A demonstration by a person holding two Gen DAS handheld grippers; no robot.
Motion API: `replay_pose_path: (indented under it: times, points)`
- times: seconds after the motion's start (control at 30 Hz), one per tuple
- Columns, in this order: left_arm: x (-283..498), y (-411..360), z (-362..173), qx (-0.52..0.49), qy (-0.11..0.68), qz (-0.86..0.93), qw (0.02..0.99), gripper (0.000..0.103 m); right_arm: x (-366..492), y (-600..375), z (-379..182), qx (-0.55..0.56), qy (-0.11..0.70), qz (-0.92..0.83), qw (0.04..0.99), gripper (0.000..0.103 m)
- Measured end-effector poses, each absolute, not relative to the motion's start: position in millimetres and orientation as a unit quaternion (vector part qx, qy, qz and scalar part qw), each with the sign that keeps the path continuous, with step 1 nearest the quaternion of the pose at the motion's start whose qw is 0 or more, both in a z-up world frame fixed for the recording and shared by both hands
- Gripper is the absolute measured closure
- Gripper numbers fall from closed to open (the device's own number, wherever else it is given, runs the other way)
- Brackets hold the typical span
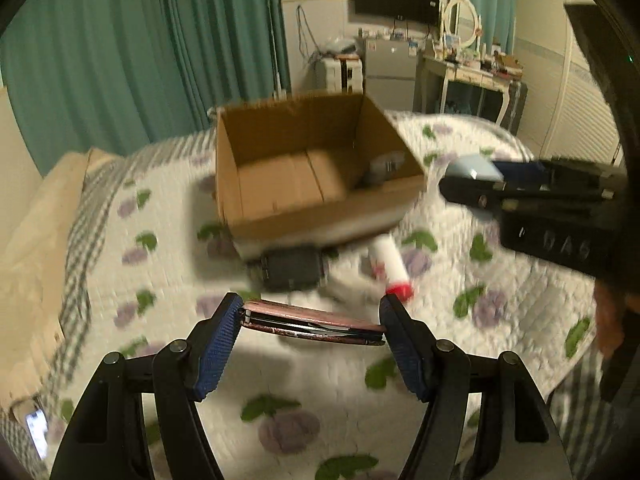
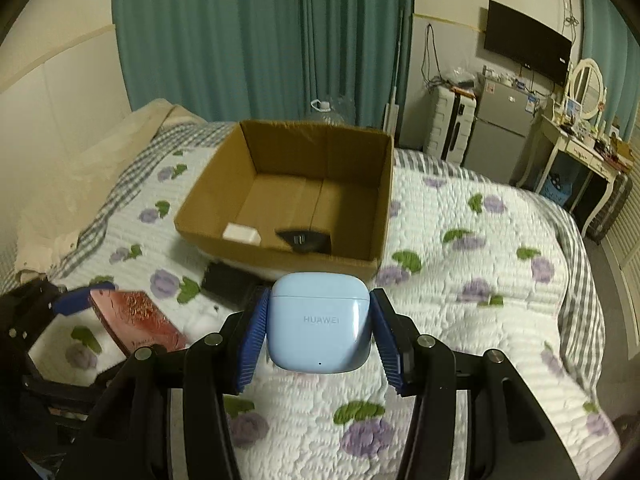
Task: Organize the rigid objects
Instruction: 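Lift both items over the box and release them inside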
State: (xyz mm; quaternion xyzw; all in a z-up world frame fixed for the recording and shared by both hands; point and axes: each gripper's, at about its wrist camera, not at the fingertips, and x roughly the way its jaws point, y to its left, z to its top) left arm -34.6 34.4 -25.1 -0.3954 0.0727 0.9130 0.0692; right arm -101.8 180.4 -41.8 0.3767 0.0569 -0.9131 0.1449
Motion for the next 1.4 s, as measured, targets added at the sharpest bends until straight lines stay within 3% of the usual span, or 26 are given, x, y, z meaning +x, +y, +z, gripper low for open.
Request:
replay_pose_path:
  times: [0.27, 0.47, 0.93, 1.4]
  points:
    - [-89, 30, 31, -0.334, 0.070, 0.939, 0.051, 0.032, -140, 174, 4, 0.334, 0.056, -0.928, 0.156, 0.053]
    - [-139, 28, 43, -0.315, 0.070, 0.946, 0.041, 0.032, -178, 167, 27, 0.313, 0.060, -0.934, 0.163, 0.053]
    - [-232, 40, -16, -0.342, 0.087, 0.935, 0.029, 0.032, -267, 161, -5, 0.328, 0.082, -0.928, 0.158, 0.053]
    - [-238, 30, -25, -0.336, 0.075, 0.939, 0.023, 0.029, -289, 157, -24, 0.353, 0.082, -0.917, 0.169, 0.053]
